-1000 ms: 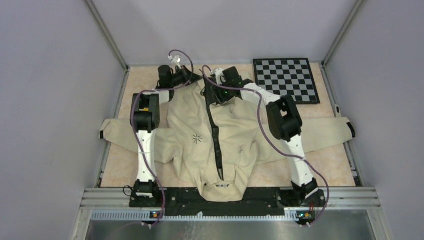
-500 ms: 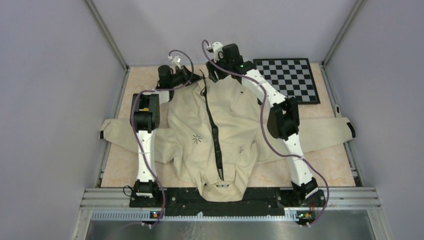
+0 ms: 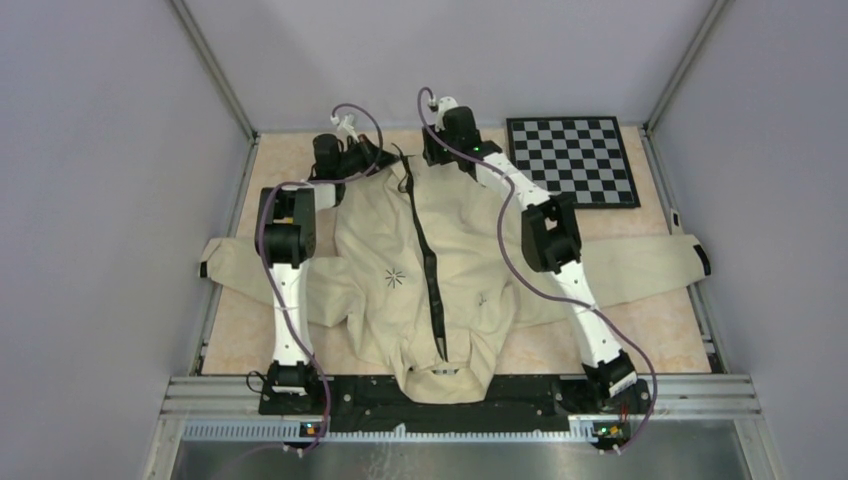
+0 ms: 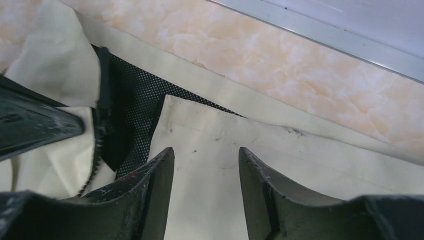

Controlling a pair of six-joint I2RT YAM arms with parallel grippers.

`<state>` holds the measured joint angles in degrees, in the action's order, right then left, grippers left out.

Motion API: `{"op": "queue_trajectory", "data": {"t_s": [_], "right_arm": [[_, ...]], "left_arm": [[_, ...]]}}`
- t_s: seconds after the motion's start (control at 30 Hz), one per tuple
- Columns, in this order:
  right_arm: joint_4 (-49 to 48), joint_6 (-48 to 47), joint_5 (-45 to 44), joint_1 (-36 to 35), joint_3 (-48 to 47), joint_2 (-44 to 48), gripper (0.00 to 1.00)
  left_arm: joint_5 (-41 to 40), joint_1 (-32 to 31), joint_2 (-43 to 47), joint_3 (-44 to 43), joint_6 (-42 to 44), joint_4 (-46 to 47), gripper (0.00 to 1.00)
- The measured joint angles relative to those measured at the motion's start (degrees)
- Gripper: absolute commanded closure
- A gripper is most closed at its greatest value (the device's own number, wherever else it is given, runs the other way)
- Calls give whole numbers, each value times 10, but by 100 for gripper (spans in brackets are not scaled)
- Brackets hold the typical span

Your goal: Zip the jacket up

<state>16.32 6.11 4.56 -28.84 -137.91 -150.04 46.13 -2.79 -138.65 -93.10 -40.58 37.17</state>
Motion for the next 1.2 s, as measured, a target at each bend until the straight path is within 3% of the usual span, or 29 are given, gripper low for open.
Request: {"op": "queue_trajectory", "data": {"t_s": [0.23, 0.47, 0.67, 0.83, 1.0, 1.2], "right_arm": [[-25, 1, -12, -10, -17, -36, 42], [-44, -12, -30, -25, -80, -84, 33], [-44, -16, -48, -30, -93, -113, 32], [-41, -26, -52, -31, -121, -131, 41], [-43, -37, -61, -34, -126, -137, 63], [-39, -52, -66, -42, -126, -137, 49]], "left_arm": [[-56, 9, 56, 38, 36, -25, 100], [-65, 11, 71, 57, 42, -23, 100], [-63, 12, 74, 66, 43, -18, 100], [-55, 12, 82, 71, 43, -12, 100], [-50, 12, 87, 72, 45, -11, 100], [-47, 12, 88, 73, 46, -11, 100]]}}
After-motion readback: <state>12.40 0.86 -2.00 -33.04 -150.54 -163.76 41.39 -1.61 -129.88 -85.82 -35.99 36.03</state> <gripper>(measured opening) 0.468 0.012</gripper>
